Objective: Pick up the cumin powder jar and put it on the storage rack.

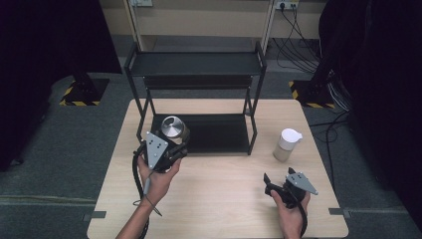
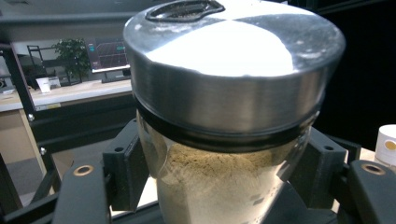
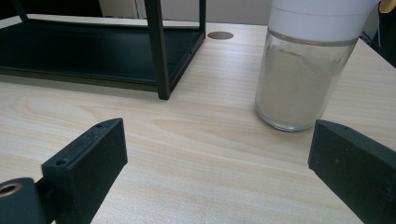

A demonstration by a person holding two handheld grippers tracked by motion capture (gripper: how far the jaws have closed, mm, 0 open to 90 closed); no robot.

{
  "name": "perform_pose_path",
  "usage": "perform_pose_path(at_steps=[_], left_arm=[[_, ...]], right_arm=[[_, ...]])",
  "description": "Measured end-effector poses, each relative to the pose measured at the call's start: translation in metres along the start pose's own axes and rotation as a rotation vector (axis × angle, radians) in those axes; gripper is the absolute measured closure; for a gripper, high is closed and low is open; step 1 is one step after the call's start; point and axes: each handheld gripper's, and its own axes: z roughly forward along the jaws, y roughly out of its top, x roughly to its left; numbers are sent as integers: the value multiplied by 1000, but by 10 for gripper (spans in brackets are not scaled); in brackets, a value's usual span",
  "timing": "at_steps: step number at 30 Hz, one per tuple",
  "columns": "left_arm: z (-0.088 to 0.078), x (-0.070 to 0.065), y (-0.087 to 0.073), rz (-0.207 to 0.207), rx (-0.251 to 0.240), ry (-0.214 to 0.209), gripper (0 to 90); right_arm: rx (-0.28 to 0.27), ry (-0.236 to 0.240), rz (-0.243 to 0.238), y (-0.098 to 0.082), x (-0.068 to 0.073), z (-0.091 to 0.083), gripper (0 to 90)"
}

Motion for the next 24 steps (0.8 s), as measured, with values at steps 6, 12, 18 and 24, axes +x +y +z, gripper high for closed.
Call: perform_pose_path(at_steps=[6,12,18,24], left_arm=[[7,3,13,16,-8,10,308],[15,9,30,20,-24,23,308],[21,14,37,10,-26,35,308],[26,18,43,8,-17,42,307]], right_arm=[[1,1,-1,0,0,0,48],[3,3,2,1,-1,0,50],[1,4,-1,0,-1,0,53],[2,3,-2,0,0,0,55]])
